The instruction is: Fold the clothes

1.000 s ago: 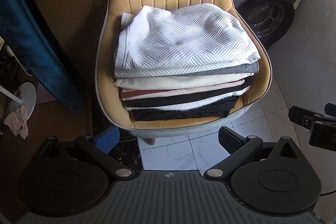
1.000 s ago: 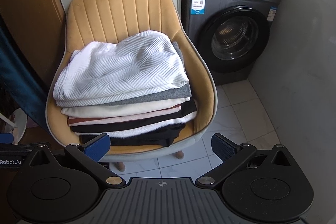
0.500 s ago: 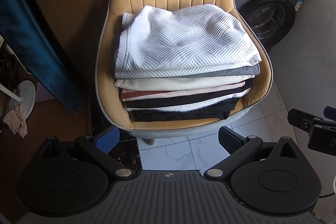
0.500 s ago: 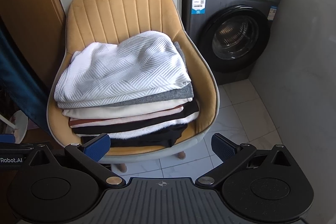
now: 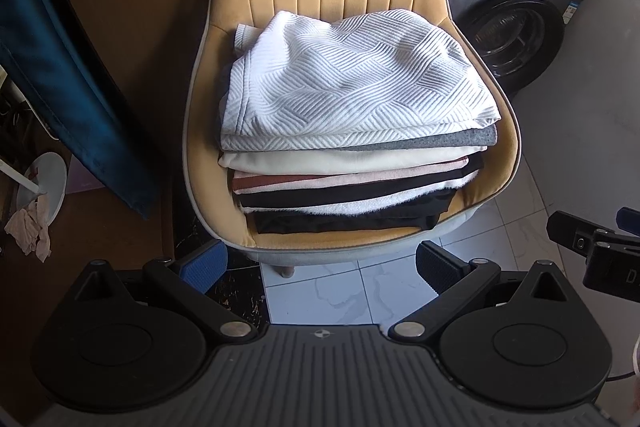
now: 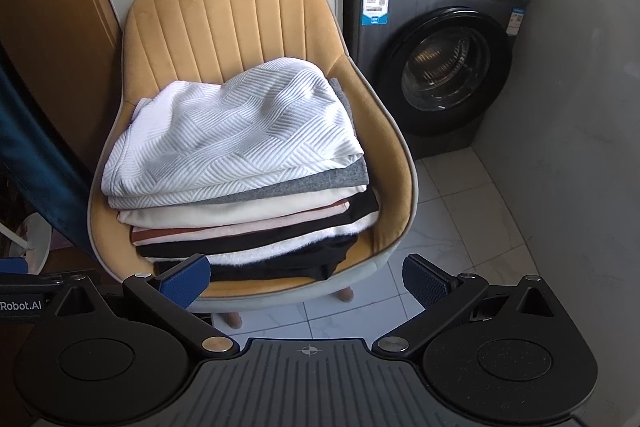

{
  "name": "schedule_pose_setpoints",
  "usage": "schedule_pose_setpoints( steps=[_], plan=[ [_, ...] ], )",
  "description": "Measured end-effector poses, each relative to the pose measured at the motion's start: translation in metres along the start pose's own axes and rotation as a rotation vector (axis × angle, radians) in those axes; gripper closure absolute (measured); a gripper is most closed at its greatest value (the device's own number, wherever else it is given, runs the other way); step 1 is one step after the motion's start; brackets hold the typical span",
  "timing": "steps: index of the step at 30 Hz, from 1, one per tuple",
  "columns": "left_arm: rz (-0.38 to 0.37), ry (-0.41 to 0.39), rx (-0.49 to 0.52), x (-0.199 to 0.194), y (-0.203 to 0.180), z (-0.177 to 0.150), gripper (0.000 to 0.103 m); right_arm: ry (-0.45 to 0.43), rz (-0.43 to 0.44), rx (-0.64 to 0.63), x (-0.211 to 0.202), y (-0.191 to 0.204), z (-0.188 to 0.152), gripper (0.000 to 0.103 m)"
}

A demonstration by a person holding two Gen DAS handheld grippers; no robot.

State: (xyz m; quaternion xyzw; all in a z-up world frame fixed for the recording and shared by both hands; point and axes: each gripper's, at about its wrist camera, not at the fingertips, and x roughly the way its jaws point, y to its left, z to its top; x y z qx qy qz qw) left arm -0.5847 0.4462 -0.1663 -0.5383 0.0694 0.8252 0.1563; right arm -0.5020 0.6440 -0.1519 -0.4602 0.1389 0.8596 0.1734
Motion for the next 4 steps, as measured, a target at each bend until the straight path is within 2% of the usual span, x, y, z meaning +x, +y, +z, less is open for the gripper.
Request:
schedule_pose_setpoints(
  steps=[4],
  plan=[
    [0.002, 0.007, -0.004, 0.0021, 0.0035, 0.0020, 0.001, -0.054, -0.010, -0.027, -0.0057, 0.0032, -0.0003, 0.001]
  ],
)
